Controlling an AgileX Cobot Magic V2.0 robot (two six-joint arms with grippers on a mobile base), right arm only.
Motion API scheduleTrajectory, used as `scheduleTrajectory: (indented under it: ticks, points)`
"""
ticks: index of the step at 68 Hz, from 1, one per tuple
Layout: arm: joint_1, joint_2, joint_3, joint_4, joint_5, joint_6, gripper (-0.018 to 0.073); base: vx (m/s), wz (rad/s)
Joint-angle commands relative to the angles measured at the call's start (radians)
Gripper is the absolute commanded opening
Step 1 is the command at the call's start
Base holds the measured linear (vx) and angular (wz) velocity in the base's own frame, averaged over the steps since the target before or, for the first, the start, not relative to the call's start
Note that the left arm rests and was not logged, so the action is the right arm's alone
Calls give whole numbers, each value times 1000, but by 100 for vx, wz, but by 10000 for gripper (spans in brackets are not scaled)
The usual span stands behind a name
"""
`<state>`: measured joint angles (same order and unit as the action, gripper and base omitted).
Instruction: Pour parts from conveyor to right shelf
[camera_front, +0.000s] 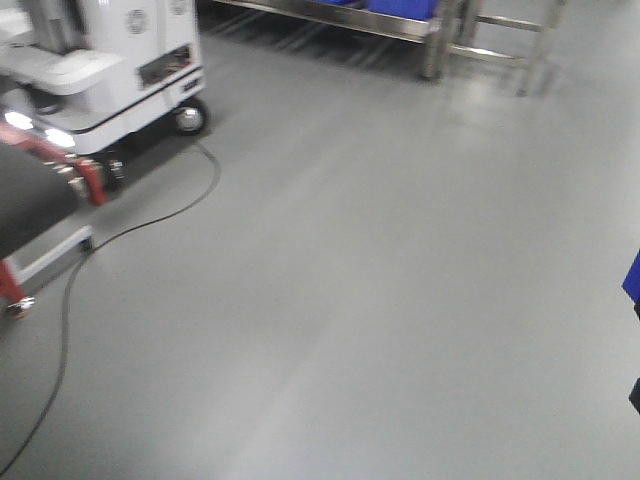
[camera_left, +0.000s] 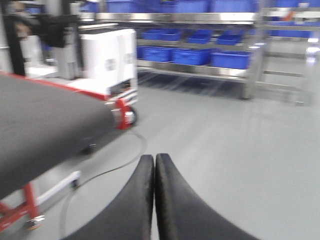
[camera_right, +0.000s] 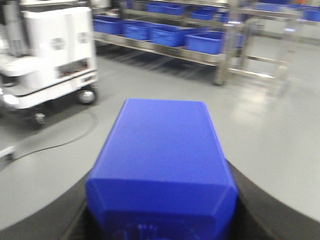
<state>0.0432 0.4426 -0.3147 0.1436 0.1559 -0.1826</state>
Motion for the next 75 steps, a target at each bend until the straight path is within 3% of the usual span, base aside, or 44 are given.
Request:
scheduleTrajectory:
  ticks: [1,39,75]
  points:
    - [0,9,-29,0,-87,-2,-6,-19,-76]
    - [0,9,-29,0,-87,-2,-6,-14,-58]
    - [0,9,-29,0,-87,-2,-6,-5,-35]
